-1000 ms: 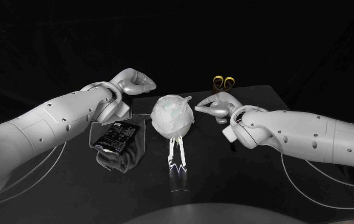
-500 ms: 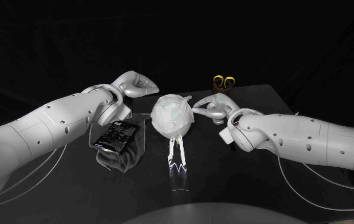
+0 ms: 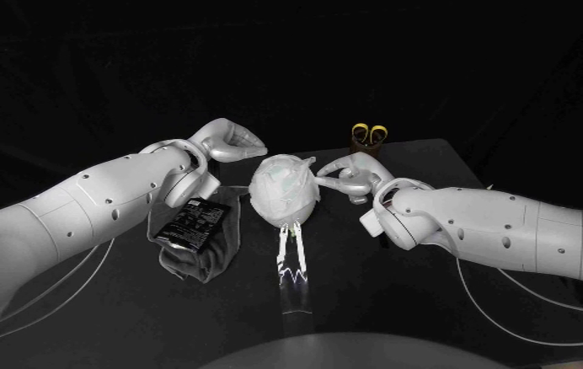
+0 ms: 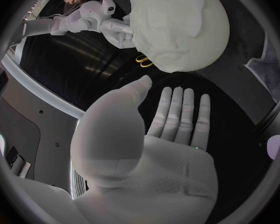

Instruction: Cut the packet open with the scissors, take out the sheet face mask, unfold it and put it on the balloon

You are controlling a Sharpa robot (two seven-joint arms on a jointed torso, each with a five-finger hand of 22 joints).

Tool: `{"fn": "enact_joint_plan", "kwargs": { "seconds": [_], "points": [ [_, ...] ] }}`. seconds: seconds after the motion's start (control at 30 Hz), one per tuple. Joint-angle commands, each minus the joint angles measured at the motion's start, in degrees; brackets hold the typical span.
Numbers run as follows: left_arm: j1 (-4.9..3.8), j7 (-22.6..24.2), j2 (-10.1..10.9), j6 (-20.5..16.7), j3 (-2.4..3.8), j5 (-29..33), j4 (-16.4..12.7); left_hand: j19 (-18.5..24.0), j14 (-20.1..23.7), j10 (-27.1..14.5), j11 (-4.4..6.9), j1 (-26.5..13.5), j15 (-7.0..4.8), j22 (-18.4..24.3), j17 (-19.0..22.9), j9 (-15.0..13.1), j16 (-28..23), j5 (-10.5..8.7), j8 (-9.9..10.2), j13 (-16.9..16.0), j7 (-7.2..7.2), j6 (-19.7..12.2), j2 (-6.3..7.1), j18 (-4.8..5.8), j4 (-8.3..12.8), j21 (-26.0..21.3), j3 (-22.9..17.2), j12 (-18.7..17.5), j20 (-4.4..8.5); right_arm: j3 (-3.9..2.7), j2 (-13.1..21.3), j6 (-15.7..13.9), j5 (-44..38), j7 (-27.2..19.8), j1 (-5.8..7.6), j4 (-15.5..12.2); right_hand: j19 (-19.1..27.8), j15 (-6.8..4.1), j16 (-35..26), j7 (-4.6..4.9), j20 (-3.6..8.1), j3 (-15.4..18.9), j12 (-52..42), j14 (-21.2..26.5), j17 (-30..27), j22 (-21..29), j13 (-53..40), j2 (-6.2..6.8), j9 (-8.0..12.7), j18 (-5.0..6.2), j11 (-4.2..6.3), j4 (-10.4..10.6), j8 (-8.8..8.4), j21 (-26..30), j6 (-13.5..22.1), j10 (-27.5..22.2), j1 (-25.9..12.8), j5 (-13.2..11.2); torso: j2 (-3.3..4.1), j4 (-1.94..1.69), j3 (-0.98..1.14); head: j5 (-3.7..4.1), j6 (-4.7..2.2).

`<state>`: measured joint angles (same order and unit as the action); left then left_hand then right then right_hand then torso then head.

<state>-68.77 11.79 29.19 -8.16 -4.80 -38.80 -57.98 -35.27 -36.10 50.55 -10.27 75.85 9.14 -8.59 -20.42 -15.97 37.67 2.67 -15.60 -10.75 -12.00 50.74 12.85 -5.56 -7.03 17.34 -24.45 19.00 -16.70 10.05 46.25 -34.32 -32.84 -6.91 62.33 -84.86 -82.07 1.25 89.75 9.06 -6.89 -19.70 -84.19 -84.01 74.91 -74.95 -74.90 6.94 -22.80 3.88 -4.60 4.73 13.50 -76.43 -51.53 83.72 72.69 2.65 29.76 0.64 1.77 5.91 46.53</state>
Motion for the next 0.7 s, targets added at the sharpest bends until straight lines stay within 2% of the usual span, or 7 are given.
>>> {"fn": "enact_joint_plan", "kwargs": {
  "seconds": [0.03,0.1,0.23,0.27,0.3,0.53,0.7],
  "points": [
    [0.01,-0.1,-0.3,0.8,0.05,-1.2,-0.2,1.1,1.3,-1.1,-0.23,0.9,0.33,0.4,0.5,0.1,-1.2,0.1,0.5,0.6,-0.33,-0.4,-0.04,1.11,-0.2,-0.8,0.8,-0.8,0.04,-0.02,-0.1,1.3,-1.2,0.1,-0.08,0.0,-0.4,-0.54,0.2,0.08,0.09,0.1,-0.2,-6.0,15.1,-11.0,-11.0,-0.01,0.1,-0.79,0.13,-0.1,-0.15,-0.2,-0.4,2.6,0.8,0.2,0.05,-0.01,0.02,-0.05,0.01],
    [0.03,-0.1,-0.5,1.0,0.05,-1.5,-0.2,5.1,4.4,-2.9,-1.17,1.5,1.54,1.8,1.9,0.5,-4.3,0.09,1.3,1.9,-0.82,-1.4,-0.32,2.04,-0.5,-3.3,2.2,-2.4,-0.07,-0.02,-0.2,1.4,-1.3,0.3,-0.11,-0.1,-0.5,-0.54,0.2,0.07,0.09,0.1,-0.2,-6.0,15.1,-11.0,-11.0,-0.02,0.1,-0.8,0.14,-0.1,-0.14,-0.3,-0.5,2.6,0.8,0.2,0.05,0.0,0.01,-0.07,0.02],
    [0.15,-0.3,-1.0,1.3,0.01,-2.2,0.0,15.9,6.5,-4.7,-2.3,2.3,2.72,4.6,3.7,1.0,-7.8,0.06,2.3,3.6,-0.79,-2.9,-0.75,2.29,-1.0,-9.0,4.5,-4.3,-0.34,-0.02,-0.2,1.6,-1.6,0.5,-0.18,-0.3,-0.5,-0.57,0.2,0.02,0.11,0.2,-0.3,-6.0,15.1,-11.0,-11.0,-0.02,0.1,-0.8,0.17,-0.1,-0.12,-0.3,-0.7,2.6,0.8,0.2,0.04,0.01,0.0,0.0,0.04],
    [0.19,-0.3,-1.1,1.4,-0.01,-2.3,0.0,22.3,8.2,-5.9,-3.39,2.4,3.78,6.1,4.5,1.3,-9.6,0.25,2.9,4.2,0.47,-3.9,-0.91,2.21,-1.3,-12.1,5.6,-5.2,-0.51,-0.01,-0.2,1.6,-1.7,0.6,-0.19,-0.3,-0.5,-0.59,0.2,-0.02,0.12,0.3,-0.3,-6.0,15.1,-11.0,-11.0,-0.03,0.1,-0.79,0.2,-0.1,-0.11,-0.3,-0.8,2.6,0.8,0.2,0.03,0.0,-0.01,0.01,0.0],
    [0.25,-0.5,-1.3,1.6,-0.02,-2.4,0.1,24.1,8.6,-6.2,-3.89,2.6,3.93,6.5,4.9,1.4,-10.3,0.16,3.2,4.5,0.72,-4.4,-0.95,2.38,-1.4,-12.9,6.4,-5.6,-0.28,-0.01,-0.2,1.6,-1.8,0.7,-0.21,-0.4,-0.5,-0.59,0.2,-0.02,0.12,0.3,-0.3,-6.0,15.1,-11.0,-11.0,-0.03,0.1,-0.79,0.2,0.0,-0.11,-0.3,-0.8,2.6,0.8,0.2,0.03,-0.01,-0.01,0.0,0.01],
    [0.56,-1.3,-2.3,2.6,-0.09,-3.0,0.6,28.2,18.2,-9.3,-3.9,5.9,5.09,7.3,11.4,2.4,-22.3,0.1,5.2,6.9,2.39,-8.1,-3.31,2.45,-3.5,-14.9,15.7,-8.6,-0.51,-0.01,-0.3,1.9,-2.3,1.2,-0.34,-0.5,-0.6,-0.85,0.2,-0.45,0.29,0.7,-0.6,-6.0,15.1,-11.0,-11.2,-0.17,0.2,-0.82,0.55,0.1,0.14,-0.5,-2.1,2.8,0.9,0.2,0.04,-0.01,0.0,-0.03,0.05],
    [0.7,-1.8,-3.2,3.0,-0.21,-3.1,1.3,28.2,18.5,-9.0,-3.34,8.5,5.05,7.3,12.5,2.4,-24.4,0.18,5.3,7.0,1.95,-7.9,-4.83,2.42,-5.4,-15.1,20.1,-9.2,-0.57,0.0,-0.5,1.9,-2.6,1.6,-0.61,-0.4,-0.7,-0.98,0.2,-0.63,0.38,0.7,-0.8,-6.0,15.1,-11.1,-11.3,-0.28,0.2,-0.86,0.71,0.1,0.24,-0.7,-2.6,2.9,1.1,0.2,0.08,0.05,-0.04,-0.09,0.12]
  ]
}}
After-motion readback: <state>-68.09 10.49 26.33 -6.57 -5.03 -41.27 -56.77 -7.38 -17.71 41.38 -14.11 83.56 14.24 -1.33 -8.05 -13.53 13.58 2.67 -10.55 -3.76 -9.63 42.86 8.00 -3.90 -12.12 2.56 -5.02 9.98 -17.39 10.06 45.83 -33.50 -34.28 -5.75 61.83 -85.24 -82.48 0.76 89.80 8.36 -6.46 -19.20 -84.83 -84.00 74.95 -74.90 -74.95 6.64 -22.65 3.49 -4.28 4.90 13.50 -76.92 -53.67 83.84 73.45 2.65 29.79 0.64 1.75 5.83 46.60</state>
